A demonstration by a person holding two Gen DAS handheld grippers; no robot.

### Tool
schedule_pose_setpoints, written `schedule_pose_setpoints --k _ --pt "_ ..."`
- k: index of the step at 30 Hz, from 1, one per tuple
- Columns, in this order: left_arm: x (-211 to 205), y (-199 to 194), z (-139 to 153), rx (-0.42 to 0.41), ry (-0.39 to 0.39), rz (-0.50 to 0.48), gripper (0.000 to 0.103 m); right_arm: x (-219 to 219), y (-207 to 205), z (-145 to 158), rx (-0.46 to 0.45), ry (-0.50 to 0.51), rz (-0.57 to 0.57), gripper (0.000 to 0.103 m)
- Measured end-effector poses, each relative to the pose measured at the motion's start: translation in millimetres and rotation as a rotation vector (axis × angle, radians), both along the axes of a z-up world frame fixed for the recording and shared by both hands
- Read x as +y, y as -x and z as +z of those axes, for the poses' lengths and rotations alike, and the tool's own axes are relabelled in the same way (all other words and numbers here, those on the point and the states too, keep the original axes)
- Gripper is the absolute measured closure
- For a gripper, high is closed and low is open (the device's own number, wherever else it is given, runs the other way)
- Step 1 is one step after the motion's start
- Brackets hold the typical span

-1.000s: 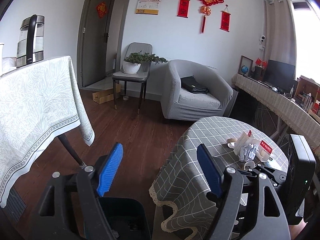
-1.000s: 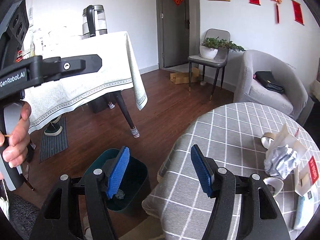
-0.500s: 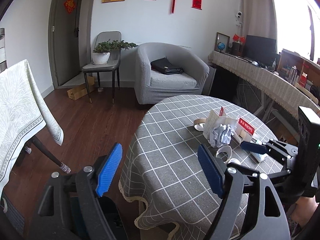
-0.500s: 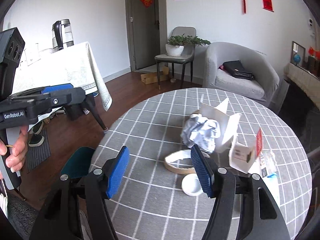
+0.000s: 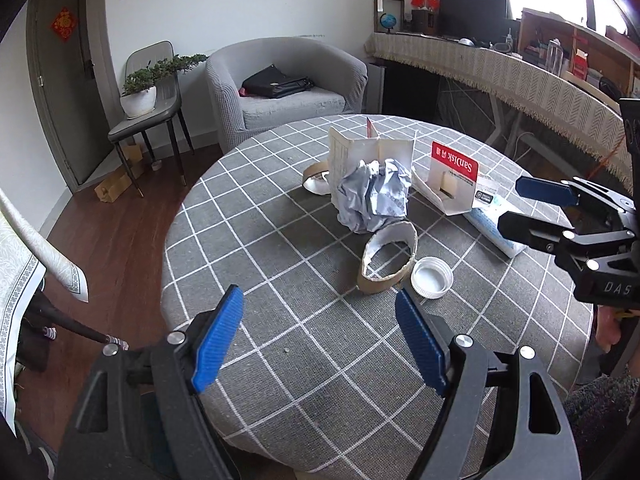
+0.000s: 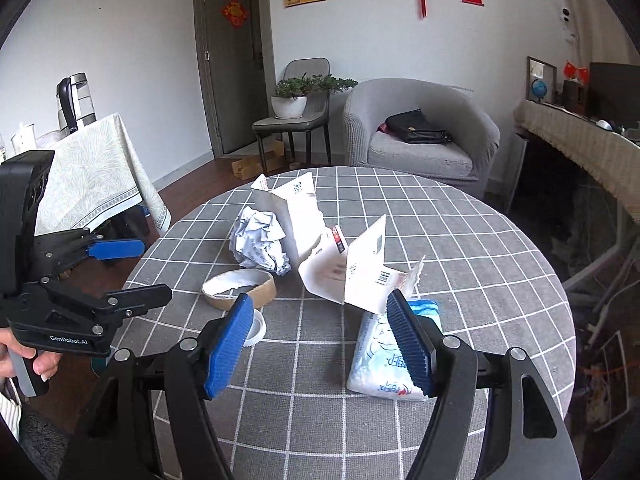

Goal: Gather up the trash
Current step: 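Grasp brown tape ring with left tool while right tool grasps blue-white tissue pack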

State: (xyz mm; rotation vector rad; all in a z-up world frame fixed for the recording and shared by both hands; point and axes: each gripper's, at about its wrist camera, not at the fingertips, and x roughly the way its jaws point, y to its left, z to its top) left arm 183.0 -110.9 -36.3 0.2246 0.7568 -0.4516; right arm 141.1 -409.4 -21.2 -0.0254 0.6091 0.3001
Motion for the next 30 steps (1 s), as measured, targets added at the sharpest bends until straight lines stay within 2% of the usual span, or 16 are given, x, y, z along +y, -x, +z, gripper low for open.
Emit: schedule_pose_setpoints --k 14,24,30 --pt "-32.0 -22.2 -26.0 0.061 -0.033 -0.020 0.023 -39.5 -4.5 -20.5 0.090 -0.038 -0.054 0.026" --pt "-47.5 -36.3 -26.3 0.088 0.018 -0.038 0.025 -49.6 -6.7 -32.2 0.151 -0.040 -0.074 0.021" --pt "-52.1 -44.8 -24.4 0.105 0.057 -0.030 0.032 -48.6 -10.1 -36.3 0.174 -0.031 -0.079 0.020"
